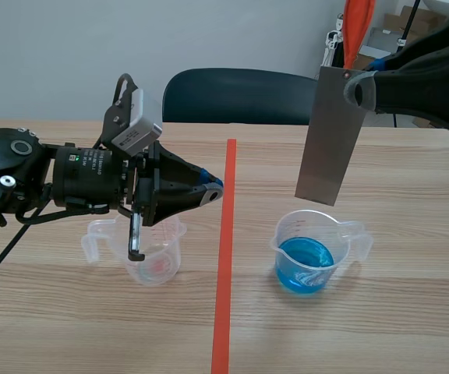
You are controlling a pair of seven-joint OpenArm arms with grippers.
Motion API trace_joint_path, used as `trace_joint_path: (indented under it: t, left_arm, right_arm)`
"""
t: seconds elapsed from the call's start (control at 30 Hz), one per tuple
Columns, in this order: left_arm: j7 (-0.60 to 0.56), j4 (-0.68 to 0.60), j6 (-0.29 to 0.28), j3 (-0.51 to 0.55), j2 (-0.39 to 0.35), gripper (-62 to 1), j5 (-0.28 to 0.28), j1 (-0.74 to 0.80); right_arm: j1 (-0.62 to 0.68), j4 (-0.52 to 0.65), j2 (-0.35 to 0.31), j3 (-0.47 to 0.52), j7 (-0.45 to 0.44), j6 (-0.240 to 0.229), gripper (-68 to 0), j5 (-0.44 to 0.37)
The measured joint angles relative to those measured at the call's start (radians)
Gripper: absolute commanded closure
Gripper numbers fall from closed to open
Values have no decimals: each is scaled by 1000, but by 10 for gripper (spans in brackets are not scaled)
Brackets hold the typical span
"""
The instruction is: Do the redox reaction experiment. raise the plate out of the solution
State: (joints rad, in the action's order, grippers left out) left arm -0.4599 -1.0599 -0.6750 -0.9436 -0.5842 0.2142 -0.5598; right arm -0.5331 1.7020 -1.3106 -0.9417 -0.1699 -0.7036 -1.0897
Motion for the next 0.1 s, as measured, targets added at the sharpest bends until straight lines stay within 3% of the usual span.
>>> trace_joint_path:
  t: [0.1]
  left_arm:
    - [0,0,0,0,0,-27,0,0]
  right_arm:
    - [0,0,0,0,0,0,-6,0]
